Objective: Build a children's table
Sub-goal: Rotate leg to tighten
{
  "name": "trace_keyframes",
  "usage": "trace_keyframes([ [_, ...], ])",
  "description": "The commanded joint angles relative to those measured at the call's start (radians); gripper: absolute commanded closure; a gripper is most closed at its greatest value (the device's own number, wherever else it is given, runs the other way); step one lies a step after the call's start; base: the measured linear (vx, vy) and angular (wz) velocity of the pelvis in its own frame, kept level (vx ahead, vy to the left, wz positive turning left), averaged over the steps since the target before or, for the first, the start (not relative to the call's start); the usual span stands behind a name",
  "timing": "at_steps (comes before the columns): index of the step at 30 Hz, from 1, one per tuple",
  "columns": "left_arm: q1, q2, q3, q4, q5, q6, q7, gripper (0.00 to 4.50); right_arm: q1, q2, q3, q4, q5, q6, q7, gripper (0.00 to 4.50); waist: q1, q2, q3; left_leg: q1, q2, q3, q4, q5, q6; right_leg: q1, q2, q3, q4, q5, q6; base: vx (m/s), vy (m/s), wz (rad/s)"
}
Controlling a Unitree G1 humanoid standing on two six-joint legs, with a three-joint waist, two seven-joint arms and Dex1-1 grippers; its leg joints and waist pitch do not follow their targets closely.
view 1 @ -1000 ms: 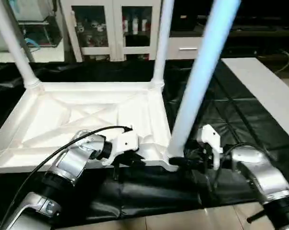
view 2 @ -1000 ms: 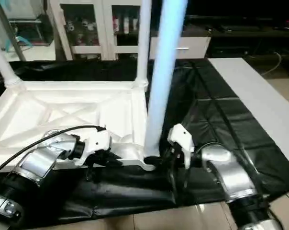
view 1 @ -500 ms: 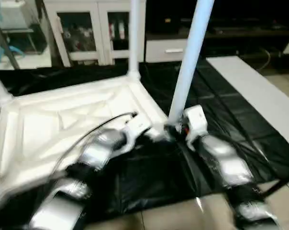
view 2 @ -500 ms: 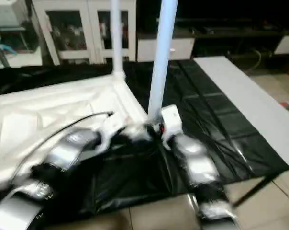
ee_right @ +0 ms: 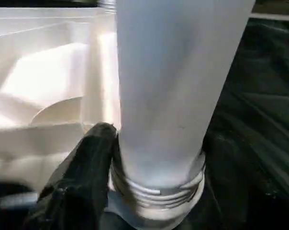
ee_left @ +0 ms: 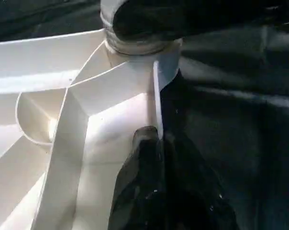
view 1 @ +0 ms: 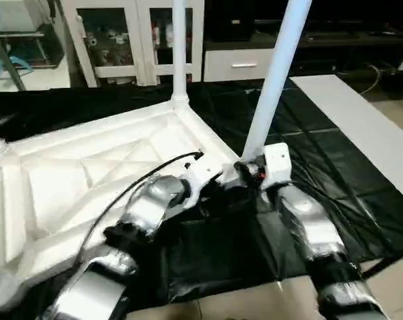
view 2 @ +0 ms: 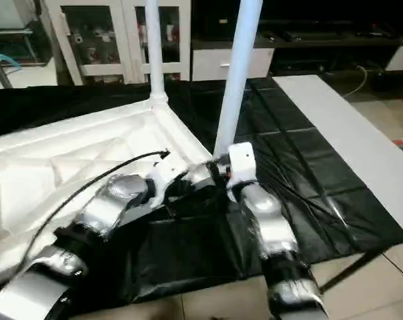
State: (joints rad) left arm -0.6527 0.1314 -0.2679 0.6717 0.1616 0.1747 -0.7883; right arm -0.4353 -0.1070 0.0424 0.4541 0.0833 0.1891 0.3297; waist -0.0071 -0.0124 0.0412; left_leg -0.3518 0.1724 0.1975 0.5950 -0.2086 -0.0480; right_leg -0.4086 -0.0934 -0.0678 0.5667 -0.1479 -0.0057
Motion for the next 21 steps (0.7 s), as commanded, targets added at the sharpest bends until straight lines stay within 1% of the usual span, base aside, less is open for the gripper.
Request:
trace_keyframes([
  [1,0.014,-0.022,-0.029,-0.024,-0.040,-0.074,-0.068,4.50,-0.012,0.013,0.047,-0.037,0.022,-0.006,0.048,1.14,0.007,-0.019,-0.050,-0.002,0.050,-0.025,-0.080,-0.280,0.076,0.035,-0.065,0.043,-0.081,-0.446,-0.160,0.024,-0.059,0.03],
  [2,0.033,0.004,-0.041,-0.051,-0.048,-0.068,-0.123,4.50,0.002,-0.023,0.047,-0.067,0.032,-0.001,0.097,1.14,0.015,-0.022,-0.052,0.000,0.051,-0.026,-0.080,-0.263,0.067,0.038,-0.064,0.043,-0.079,-0.453,-0.152,0.022,-0.056,0.02],
  [3,0.079,0.073,-0.078,-0.121,-0.080,-0.094,-0.290,4.50,0.040,-0.120,0.053,-0.143,0.073,0.029,0.255,0.91,0.021,-0.021,-0.053,-0.003,0.053,-0.025,-0.078,-0.249,0.073,0.036,-0.065,0.047,-0.074,-0.438,-0.153,0.022,-0.056,0.02],
  [4,0.096,0.099,-0.090,-0.146,-0.093,-0.120,-0.352,4.50,0.060,-0.170,0.069,-0.177,0.079,0.037,0.333,0.87,0.031,-0.015,-0.053,-0.003,0.059,-0.023,-0.078,-0.221,0.085,0.038,-0.064,0.050,-0.065,-0.382,-0.164,0.000,0.000,0.00],
  [5,0.096,0.099,-0.090,-0.146,-0.093,-0.120,-0.352,4.50,0.060,-0.170,0.069,-0.177,0.079,0.037,0.333,0.87,0.032,-0.015,-0.054,-0.001,0.060,-0.023,-0.078,-0.213,0.090,0.037,-0.059,0.048,-0.061,-0.354,-0.173,0.000,0.000,0.00],
  [6,0.110,0.123,-0.101,-0.171,-0.106,-0.135,-0.404,4.50,0.080,-0.220,0.086,-0.205,0.070,0.030,0.395,0.78,0.041,-0.013,-0.057,0.003,0.060,-0.018,-0.075,-0.193,0.100,0.036,-0.057,0.048,-0.055,-0.296,-0.194,0.057,-0.038,0.05],
  [7,0.119,0.143,-0.110,-0.189,-0.114,-0.141,-0.439,4.50,0.097,-0.259,0.097,-0.223,0.064,0.024,0.442,0.78,0.048,-0.011,-0.059,0.004,0.061,-0.016,-0.074,-0.161,0.105,0.037,-0.057,0.048,-0.047,-0.243,-0.212,0.055,-0.029,0.05],
  [8,0.125,0.156,-0.115,-0.202,-0.123,-0.143,-0.466,4.50,0.113,-0.289,0.103,-0.238,0.074,0.019,0.490,0.78,0.052,-0.010,-0.059,0.004,0.061,-0.015,-0.073,-0.146,0.107,0.037,-0.056,0.048,-0.043,-0.217,-0.221,0.073,-0.029,0.05],
  [9,0.136,0.179,-0.124,-0.228,-0.141,-0.138,-0.513,4.50,0.146,-0.346,0.112,-0.269,0.100,0.015,0.586,0.78,0.061,-0.009,-0.060,0.004,0.065,-0.016,-0.073,-0.130,0.111,0.044,-0.057,0.047,-0.036,-0.174,-0.235,0.000,0.000,0.00],
  [10,0.140,0.188,-0.127,-0.243,-0.152,-0.132,-0.537,4.50,0.168,-0.377,0.115,-0.289,0.123,0.016,0.647,0.78,0.064,-0.010,-0.059,0.006,0.066,-0.015,-0.072,-0.125,0.116,0.043,-0.056,0.048,-0.034,-0.155,-0.243,0.000,0.000,0.00],
  [11,0.140,0.188,-0.127,-0.243,-0.152,-0.132,-0.537,4.50,0.168,-0.377,0.115,-0.289,0.123,0.016,0.647,0.78,0.066,-0.010,-0.058,0.004,0.067,-0.015,-0.074,-0.121,0.121,0.044,-0.056,0.047,-0.031,-0.138,-0.256,0.000,0.000,0.00],
  [12,0.142,0.193,-0.128,-0.255,-0.162,-0.127,-0.555,4.50,0.183,-0.399,0.114,-0.301,0.141,0.023,0.687,0.78,0.064,-0.013,-0.057,0.005,0.065,-0.014,-0.073,-0.138,0.121,0.041,-0.055,0.046,-0.032,-0.154,-0.263,0.000,0.000,0.00],
  [13,0.142,0.195,-0.128,-0.260,-0.165,-0.125,-0.560,4.50,0.192,-0.412,0.114,-0.301,0.150,0.020,0.714,0.78,0.066,-0.015,-0.056,0.004,0.066,-0.015,-0.074,-0.147,0.117,0.043,-0.058,0.047,-0.034,-0.170,-0.262,0.000,0.000,0.00],
  [14,0.142,0.197,-0.128,-0.265,-0.168,-0.125,-0.563,4.50,0.196,-0.421,0.115,-0.301,0.157,0.020,0.727,0.78,0.067,-0.014,-0.053,0.007,0.066,-0.014,-0.075,-0.174,0.107,0.039,-0.058,0.048,-0.042,-0.216,-0.256,0.000,0.000,0.00],
  [15,0.142,0.197,-0.128,-0.265,-0.168,-0.125,-0.563,4.50,0.196,-0.421,0.115,-0.301,0.157,0.020,0.727,0.78,0.066,-0.014,-0.050,0.009,0.066,-0.015,-0.077,-0.206,0.091,0.037,-0.060,0.049,-0.049,-0.270,-0.244,0.000,0.000,0.00],
  [16,0.141,0.197,-0.122,-0.264,-0.165,-0.130,-0.564,4.50,0.199,-0.431,0.120,-0.303,0.164,0.022,0.744,0.78,0.066,-0.016,-0.049,0.007,0.066,-0.017,-0.079,-0.224,0.076,0.039,-0.061,0.049,-0.052,-0.315,-0.228,0.000,0.000,0.00],
  [17,0.141,0.197,-0.122,-0.264,-0.165,-0.130,-0.564,4.50,0.199,-0.431,0.120,-0.303,0.164,0.022,0.744,0.78,0.065,-0.016,-0.048,0.008,0.065,-0.018,-0.080,-0.234,0.070,0.038,-0.061,0.050,-0.055,-0.336,-0.220,0.000,0.000,0.00],
  [18,0.139,0.196,-0.121,-0.258,-0.164,-0.139,-0.562,4.50,0.198,-0.432,0.123,-0.300,0.161,0.020,0.746,0.78,0.064,-0.016,-0.047,0.010,0.065,-0.018,-0.081,-0.253,0.059,0.035,-0.061,0.050,-0.059,-0.375,-0.204,0.000,0.000,0.00],
  [20,0.138,0.197,-0.121,-0.256,-0.165,-0.144,-0.561,4.50,0.198,-0.436,0.127,-0.299,0.160,0.017,0.753,0.78,0.063,-0.017,-0.047,0.009,0.065,-0.021,-0.082,-0.256,0.050,0.036,-0.062,0.050,-0.061,-0.399,-0.189,0.000,0.000,0.00],
  [21,0.137,0.198,-0.122,-0.254,-0.166,-0.147,-0.559,4.50,0.192,-0.434,0.128,-0.289,0.156,0.009,0.753,0.78,0.062,-0.016,-0.049,0.007,0.065,-0.022,-0.082,-0.249,0.047,0.037,-0.060,0.050,-0.060,-0.383,-0.188,0.000,0.000,0.00],
])
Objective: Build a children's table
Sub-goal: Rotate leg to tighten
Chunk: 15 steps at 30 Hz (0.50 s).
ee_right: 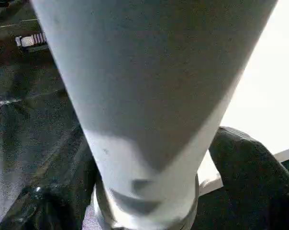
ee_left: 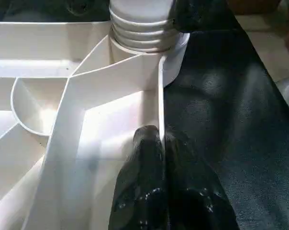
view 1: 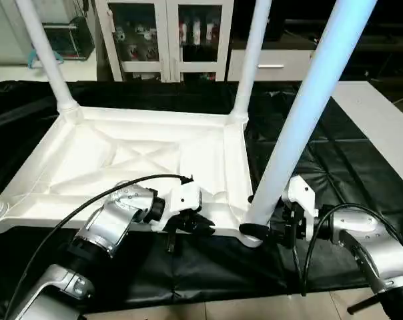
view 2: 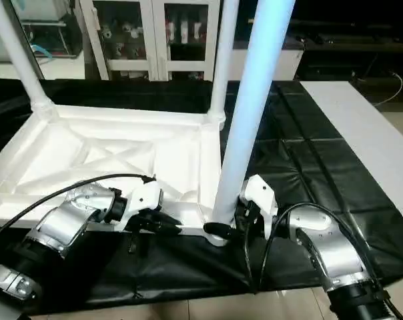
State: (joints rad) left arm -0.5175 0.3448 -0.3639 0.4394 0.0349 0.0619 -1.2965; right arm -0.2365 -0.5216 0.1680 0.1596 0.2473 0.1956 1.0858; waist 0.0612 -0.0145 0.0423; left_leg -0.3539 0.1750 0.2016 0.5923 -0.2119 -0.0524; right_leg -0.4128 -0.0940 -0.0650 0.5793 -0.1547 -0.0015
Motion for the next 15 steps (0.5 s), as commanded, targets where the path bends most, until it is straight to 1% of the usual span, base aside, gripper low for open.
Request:
trace_keyframes([
  [1,0.001,-0.015,-0.026,-0.021,-0.039,-0.035,-0.050,4.50,-0.010,-0.015,0.000,0.012,-0.006,0.003,-0.003,0.78,-0.006,-0.014,-0.050,0.009,0.062,-0.025,-0.079,-0.242,0.052,0.041,-0.060,0.047,-0.071,-0.367,-0.193,0.000,0.000,0.00],
  [2,0.000,-0.016,-0.025,-0.019,-0.039,-0.034,-0.047,4.50,-0.013,-0.013,0.000,0.017,-0.006,0.003,-0.001,0.78,-0.006,-0.017,-0.052,0.008,0.062,-0.025,-0.078,-0.232,0.055,0.042,-0.060,0.047,-0.069,-0.351,-0.197,0.000,0.000,0.00],
  [4,-0.001,-0.017,-0.024,-0.019,-0.038,-0.034,-0.046,4.50,-0.014,-0.012,-0.001,0.020,-0.004,0.003,0.002,1.03,-0.005,-0.016,-0.053,0.006,0.061,-0.025,-0.077,-0.208,0.063,0.044,-0.060,0.047,-0.065,-0.319,-0.205,0.000,0.000,0.00],
  [5,-0.002,-0.017,-0.024,-0.017,-0.037,-0.035,-0.045,4.50,-0.014,-0.013,0.001,0.020,-0.005,0.002,0.005,1.03,-0.005,-0.017,-0.054,0.006,0.061,-0.024,-0.076,-0.201,0.069,0.045,-0.061,0.047,-0.064,-0.310,-0.209,0.000,0.000,0.00],
  [6,-0.004,-0.018,-0.022,-0.013,-0.036,-0.038,-0.041,4.50,-0.014,-0.015,0.005,0.020,-0.006,0.003,0.014,1.23,-0.005,-0.018,-0.054,0.004,0.060,-0.024,-0.075,-0.195,0.073,0.047,-0.061,0.046,-0.064,-0.310,-0.209,0.000,0.000,0.00],
  [7,-0.006,-0.019,-0.021,-0.007,-0.034,-0.042,-0.037,4.50,-0.012,-0.020,0.012,0.019,-0.012,0.000,0.022,1.34,-0.004,-0.019,-0.054,0.004,0.060,-0.024,-0.074,-0.190,0.076,0.046,-0.061,0.046,-0.064,-0.312,-0.208,0.000,0.000,0.00],
  [8,-0.007,-0.019,-0.020,-0.004,-0.032,-0.044,-0.035,4.50,-0.011,-0.023,0.016,0.018,-0.016,-0.003,0.029,1.34,-0.004,-0.019,-0.054,0.004,0.061,-0.024,-0.074,-0.189,0.077,0.046,-0.061,0.046,-0.064,-0.313,-0.207,0.000,0.000,0.00],
  [9,-0.007,-0.019,-0.019,-0.002,-0.032,-0.045,-0.033,4.50,-0.010,-0.024,0.017,0.019,-0.017,-0.004,0.032,1.50,-0.004,-0.019,-0.054,0.004,0.061,-0.024,-0.074,-0.188,0.078,0.046,-0.061,0.046,-0.064,-0.316,-0.206,0.000,0.000,0.00],
  [11,-0.007,-0.019,-0.020,-0.003,-0.031,-0.045,-0.032,4.50,-0.010,-0.027,0.018,0.023,-0.019,-0.006,0.037,1.50,-0.004,-0.020,-0.053,0.004,0.061,-0.025,-0.074,-0.193,0.077,0.046,-0.061,0.045,-0.065,-0.329,-0.203,0.000,0.000,0.00],
  [12,-0.006,-0.019,-0.020,-0.003,-0.031,-0.044,-0.031,4.50,-0.010,-0.028,0.018,0.025,-0.020,-0.006,0.040,1.76,-0.004,-0.020,-0.054,0.004,0.060,-0.025,-0.074,-0.195,0.076,0.046,-0.061,0.045,-0.066,-0.337,-0.199,0.000,0.000,0.00],
  [13,-0.006,-0.019,-0.020,-0.004,-0.031,-0.044,-0.031,4.50,-0.010,-0.028,0.018,0.025,-0.020,-0.007,0.040,1.76,-0.004,-0.019,-0.053,0.004,0.061,-0.025,-0.074,-0.196,0.075,0.046,-0.062,0.045,-0.066,-0.340,-0.199,0.000,0.000,0.00],
  [15,-0.004,-0.019,-0.019,-0.004,-0.032,-0.043,-0.030,4.50,-0.010,-0.030,0.020,0.027,-0.021,-0.005,0.045,1.93,-0.004,-0.021,-0.054,0.004,0.060,-0.025,-0.074,-0.192,0.076,0.046,-0.061,0.045,-0.065,-0.340,-0.196,0.000,0.000,0.00],
])
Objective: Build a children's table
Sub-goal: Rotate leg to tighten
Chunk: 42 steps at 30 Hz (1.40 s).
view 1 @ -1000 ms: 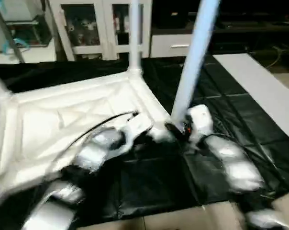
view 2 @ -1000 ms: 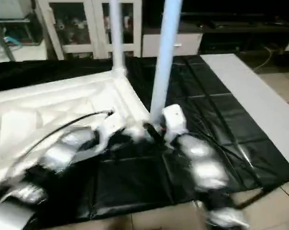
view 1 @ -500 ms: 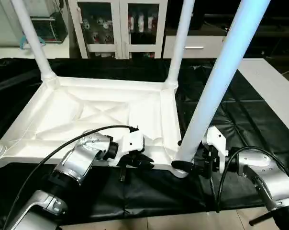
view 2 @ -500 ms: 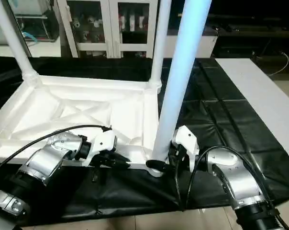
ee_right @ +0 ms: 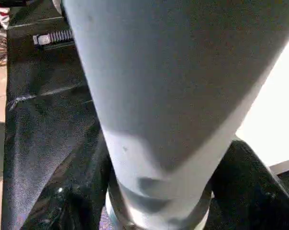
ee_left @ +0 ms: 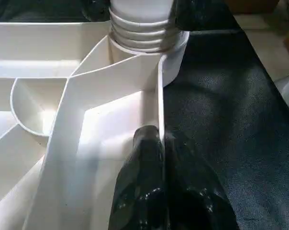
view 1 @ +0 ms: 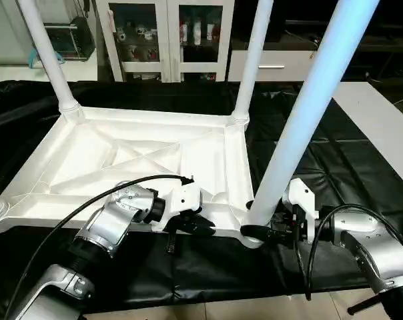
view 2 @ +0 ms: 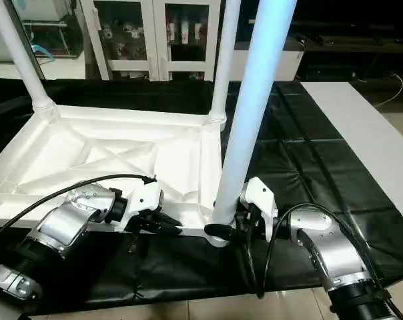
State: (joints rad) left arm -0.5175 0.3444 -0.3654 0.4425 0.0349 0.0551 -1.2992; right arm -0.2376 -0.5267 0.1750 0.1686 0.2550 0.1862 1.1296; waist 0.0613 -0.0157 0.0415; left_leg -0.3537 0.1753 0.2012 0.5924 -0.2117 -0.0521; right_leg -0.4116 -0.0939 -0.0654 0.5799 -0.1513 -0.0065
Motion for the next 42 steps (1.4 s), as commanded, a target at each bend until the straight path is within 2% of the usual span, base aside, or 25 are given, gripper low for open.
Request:
trace_keyframes([
  [1,-0.004,-0.019,-0.017,-0.007,-0.032,-0.037,-0.027,4.50,-0.010,-0.025,0.014,0.018,-0.027,0.006,0.002,1.93,-0.004,-0.020,-0.054,0.004,0.060,-0.025,-0.073,-0.189,0.076,0.045,-0.061,0.045,-0.065,-0.338,-0.191,0.000,0.000,0.00],
  [8,-0.005,-0.020,-0.015,-0.002,-0.030,-0.032,-0.020,4.50,-0.019,-0.004,0.009,0.034,-0.019,0.032,-0.014,2.04,-0.004,-0.020,-0.054,0.005,0.060,-0.024,-0.073,-0.187,0.079,0.044,-0.061,0.045,-0.065,-0.335,-0.197,0.000,0.000,0.00],
  [9,-0.014,-0.031,-0.003,0.021,-0.016,-0.008,0.030,4.50,-0.043,0.053,-0.016,0.089,-0.040,0.057,-0.133,2.04,-0.005,-0.018,-0.052,0.005,0.059,-0.024,-0.074,-0.194,0.074,0.043,-0.060,0.045,-0.067,-0.352,-0.193,0.000,0.000,0.00],
  [10,-0.018,-0.037,0.002,0.029,-0.013,0.001,0.046,4.50,-0.051,0.069,-0.022,0.106,-0.048,0.063,-0.170,2.04,-0.009,-0.017,-0.051,0.005,0.058,-0.024,-0.075,-0.203,0.071,0.041,-0.059,0.044,-0.069,-0.365,-0.192,0.000,0.000,0.00],
  [12,-0.032,-0.060,0.017,0.057,-0.008,0.023,0.095,4.50,-0.073,0.117,-0.042,0.152,-0.066,0.081,-0.274,2.05,-0.023,-0.017,-0.047,0.004,0.054,-0.032,-0.080,-0.267,0.025,0.042,-0.060,0.037,-0.081,-0.489,-0.155,0.000,0.000,0.00],
  [13,-0.050,-0.085,0.031,0.086,-0.004,0.040,0.144,4.50,-0.092,0.163,-0.066,0.187,-0.071,0.101,-0.367,2.05,-0.033,-0.018,-0.049,0.008,0.054,-0.035,-0.080,-0.279,0.009,0.038,-0.061,0.038,-0.083,-0.505,-0.146,0.000,0.000,0.00],
  [14,-0.050,-0.085,0.031,0.086,-0.004,0.040,0.144,4.50,-0.092,0.163,-0.066,0.187,-0.071,0.101,-0.367,2.05,-0.037,-0.018,-0.048,0.007,0.053,-0.036,-0.081,-0.284,0.005,0.038,-0.060,0.038,-0.085,-0.510,-0.142,0.000,0.000,0.00],
  [15,-0.058,-0.095,0.035,0.096,-0.001,0.044,0.164,4.50,-0.096,0.180,-0.072,0.192,-0.072,0.108,-0.396,2.05,-0.041,-0.019,-0.050,0.002,0.056,-0.040,-0.082,-0.284,0.002,0.045,-0.062,0.037,-0.082,-0.495,-0.139,0.000,0.000,0.00],
  [16,-0.067,-0.106,0.039,0.109,0.003,0.050,0.189,4.50,-0.102,0.200,-0.079,0.197,-0.073,0.115,-0.431,2.05,-0.042,-0.018,-0.049,0.001,0.056,-0.039,-0.083,-0.287,0.006,0.043,-0.060,0.038,-0.082,-0.486,-0.139,0.000,0.000,0.00],
  [17,-0.104,-0.148,0.053,0.159,0.022,0.065,0.282,4.50,-0.127,0.265,-0.095,0.218,-0.084,0.127,-0.542,2.05,-0.046,-0.018,-0.047,0.010,0.054,-0.036,-0.081,-0.314,0.007,0.032,-0.059,0.038,-0.089,-0.502,-0.140,0.000,0.000,0.00],
  [18,-0.122,-0.167,0.058,0.184,0.032,0.071,0.327,4.50,-0.139,0.292,-0.099,0.230,-0.091,0.128,-0.590,2.05,-0.055,-0.016,-0.047,0.012,0.050,-0.037,-0.079,-0.335,-0.004,0.028,-0.057,0.037,-0.088,-0.522,-0.141,0.000,0.000,0.00],
  [19,-0.142,-0.190,0.069,0.213,0.037,0.082,0.381,4.50,-0.156,0.322,-0.104,0.248,-0.100,0.125,-0.643,2.05,-0.054,-0.017,-0.052,0.014,0.050,-0.038,-0.078,-0.328,-0.008,0.032,-0.058,0.037,-0.089,-0.510,-0.141,0.000,0.000,0.00],
  [20,-0.155,-0.204,0.077,0.232,0.040,0.089,0.416,4.50,-0.166,0.340,-0.107,0.260,-0.105,0.123,-0.677,2.06,-0.060,-0.018,-0.055,0.004,0.050,-0.039,-0.078,-0.292,-0.009,0.038,-0.060,0.039,-0.082,-0.459,-0.151,0.000,0.000,0.00],
  [22,-0.214,-0.263,0.110,0.332,0.061,0.108,0.594,4.50,-0.229,0.427,-0.145,0.338,-0.126,0.129,-0.867,2.07,-0.061,-0.018,-0.053,0.005,0.047,-0.034,-0.077,-0.278,-0.003,0.035,-0.057,0.041,-0.081,-0.417,-0.166,0.000,0.000,0.00],
  [23,-0.219,-0.268,0.114,0.342,0.061,0.111,0.610,4.50,-0.235,0.435,-0.149,0.345,-0.126,0.129,-0.882,2.07,-0.062,-0.016,-0.054,0.008,0.046,-0.032,-0.076,-0.284,-0.001,0.032,-0.056,0.041,-0.082,-0.419,-0.169,0.000,0.000,0.00],
  [24,-0.244,-0.290,0.129,0.389,0.072,0.113,0.687,4.50,-0.266,0.473,-0.168,0.385,-0.129,0.123,-0.960,2.07,-0.059,-0.016,-0.056,0.007,0.045,-0.033,-0.075,-0.270,0.003,0.037,-0.058,0.041,-0.081,-0.400,-0.175,0.000,0.000,0.00],
  [26,-0.264,-0.309,0.138,0.427,0.082,0.112,0.742,4.50,-0.295,0.505,-0.175,0.418,-0.140,0.120,-1.031,2.07,-0.058,-0.017,-0.058,0.007,0.045,-0.030,-0.074,-0.249,0.010,0.038,-0.056,0.042,-0.078,-0.365,-0.182,0.000,0.000,0.00],
  [28,-0.270,-0.311,0.132,0.435,0.094,0.107,0.757,4.50,-0.306,0.518,-0.178,0.422,-0.143,0.122,-1.056,2.07,-0.052,-0.018,-0.061,0.004,0.044,-0.026,-0.071,-0.195,0.037,0.044,-0.057,0.043,-0.069,-0.281,-0.199,0.000,0.000,0.00],
  [32,-0.280,-0.316,0.132,0.453,0.097,0.087,0.748,4.50,-0.309,0.535,-0.181,0.410,-0.146,0.095,-1.030,2.08,-0.049,-0.015,-0.063,0.000,0.045,-0.024,-0.068,-0.134,0.076,0.051,-0.057,0.042,-0.059,-0.198,-0.224,0.000,0.000,0.00],
  [33,-0.281,-0.312,0.127,0.459,0.098,0.076,0.736,4.50,-0.298,0.525,-0.161,0.388,-0.156,0.064,-0.991,1.80,-0.050,-0.014,-0.062,0.000,0.046,-0.024,-0.069,-0.137,0.080,0.052,-0.057,0.041,-0.060,-0.205,-0.228,0.000,0.000,0.00],
  [35,-0.277,-0.303,0.118,0.456,0.101,0.065,0.720,4.50,-0.280,0.512,-0.153,0.358,-0.150,0.045,-0.952,1.63,-0.051,-0.015,-0.060,0.001,0.047,-0.024,-0.070,-0.164,0.077,0.051,-0.058,0.041,-0.065,-0.241,-0.225,0.000,0.000,0.00],
  [37,-0.268,-0.289,0.108,0.447,0.102,0.045,0.688,4.50,-0.256,0.487,-0.145,0.317,-0.145,0.029,-0.907,1.34,-0.051,-0.016,-0.057,0.001,0.049,-0.027,-0.073,-0.200,0.072,0.053,-0.058,0.040,-0.071,-0.289,-0.203,0.000,0.000,0.00],
  [38,-0.265,-0.286,0.105,0.442,0.102,0.043,0.679,4.50,-0.252,0.481,-0.144,0.310,-0.143,0.031,-0.902,1.34,-0.052,-0.016,-0.057,0.002,0.049,-0.027,-0.074,-0.208,0.070,0.051,-0.057,0.040,-0.072,-0.302,-0.201,0.000,0.000,0.00],
  [41,-0.213,-0.235,0.066,0.353,0.094,0.012,0.531,4.50,-0.198,0.384,-0.125,0.205,-0.120,0.070,-0.786,1.14,-0.053,-0.017,-0.054,-0.002,0.051,-0.029,-0.076,-0.217,0.071,0.053,-0.059,0.041,-0.074,-0.328,-0.191,0.000,0.000,0.00],
  [42,-0.210,-0.231,0.063,0.347,0.093,0.010,0.521,4.50,-0.195,0.377,-0.124,0.200,-0.119,0.072,-0.778,0.90,-0.051,-0.019,-0.056,-0.002,0.052,-0.028,-0.074,-0.209,0.077,0.054,-0.058,0.042,-0.073,-0.315,-0.194,0.000,0.000,0.00],
])
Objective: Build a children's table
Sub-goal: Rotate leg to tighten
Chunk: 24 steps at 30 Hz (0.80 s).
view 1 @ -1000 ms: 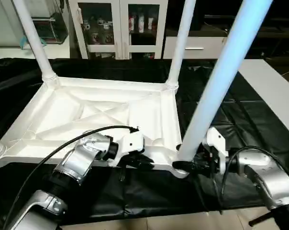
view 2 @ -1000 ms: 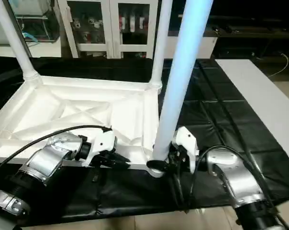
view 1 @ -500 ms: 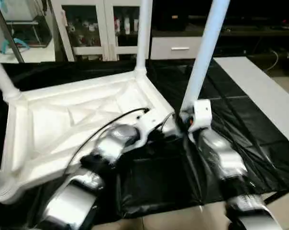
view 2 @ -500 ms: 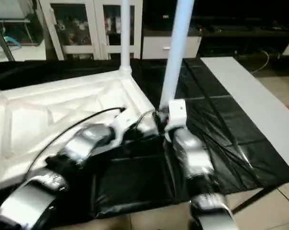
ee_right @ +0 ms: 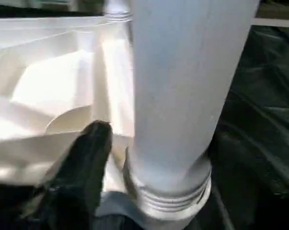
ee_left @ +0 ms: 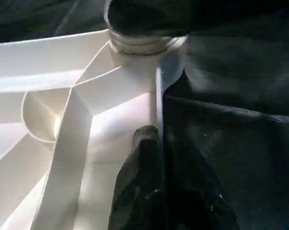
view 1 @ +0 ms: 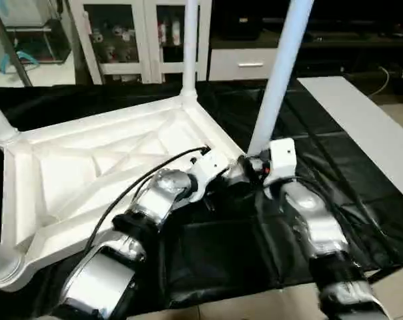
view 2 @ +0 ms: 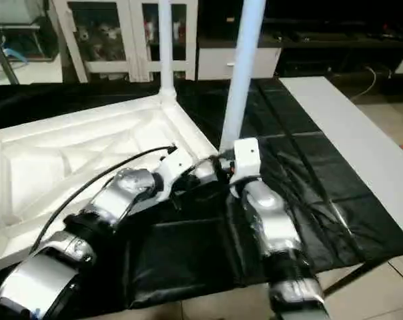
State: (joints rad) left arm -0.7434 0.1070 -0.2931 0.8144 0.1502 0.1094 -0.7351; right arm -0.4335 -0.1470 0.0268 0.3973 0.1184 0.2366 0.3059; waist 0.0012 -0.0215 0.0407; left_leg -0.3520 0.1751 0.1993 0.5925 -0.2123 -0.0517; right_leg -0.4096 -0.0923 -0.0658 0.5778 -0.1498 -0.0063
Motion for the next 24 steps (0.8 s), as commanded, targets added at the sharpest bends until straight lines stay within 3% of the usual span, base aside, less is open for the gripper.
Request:
trace_keyframes([
  [1,0.028,0.019,-0.020,-0.047,-0.027,-0.054,-0.084,4.50,0.011,-0.026,0.031,-0.049,0.021,0.030,0.079,0.79,0.008,-0.010,-0.056,-0.001,0.052,-0.025,-0.073,-0.203,0.077,0.047,-0.059,0.043,-0.069,-0.309,-0.199,0.000,0.000,0.00],
  [7,0.098,0.120,-0.075,-0.173,-0.067,-0.090,-0.332,4.50,0.094,-0.230,0.090,-0.136,0.026,0.021,0.399,0.79,0.026,-0.008,-0.057,-0.002,0.058,-0.021,-0.069,-0.158,0.103,0.050,-0.058,0.043,-0.057,-0.225,-0.238,0.000,0.000,0.00],
  [12,0.152,0.194,-0.109,-0.287,-0.113,-0.063,-0.505,4.50,0.152,-0.350,0.125,-0.193,0.052,-0.016,0.577,0.79,0.043,-0.005,-0.053,0.005,0.065,-0.019,-0.073,-0.179,0.090,0.044,-0.060,0.046,-0.054,-0.218,-0.250,0.000,0.000,0.00],
  [19,0.172,0.214,-0.107,-0.335,-0.129,-0.050,-0.538,4.50,0.162,-0.353,0.114,-0.214,0.103,-0.001,0.650,0.79,0.049,-0.010,-0.052,0.004,0.062,-0.021,-0.075,-0.211,0.058,0.042,-0.062,0.046,-0.061,-0.294,-0.222,0.000,0.000,0.00],
  [24,0.176,0.217,-0.107,-0.347,-0.132,-0.042,-0.543,4.50,0.154,-0.345,0.112,-0.192,0.112,-0.002,0.664,1.07,0.051,-0.010,-0.056,0.003,0.061,-0.020,-0.071,-0.158,0.071,0.045,-0.061,0.046,-0.051,-0.219,-0.237,0.000,0.000,0.00],
])
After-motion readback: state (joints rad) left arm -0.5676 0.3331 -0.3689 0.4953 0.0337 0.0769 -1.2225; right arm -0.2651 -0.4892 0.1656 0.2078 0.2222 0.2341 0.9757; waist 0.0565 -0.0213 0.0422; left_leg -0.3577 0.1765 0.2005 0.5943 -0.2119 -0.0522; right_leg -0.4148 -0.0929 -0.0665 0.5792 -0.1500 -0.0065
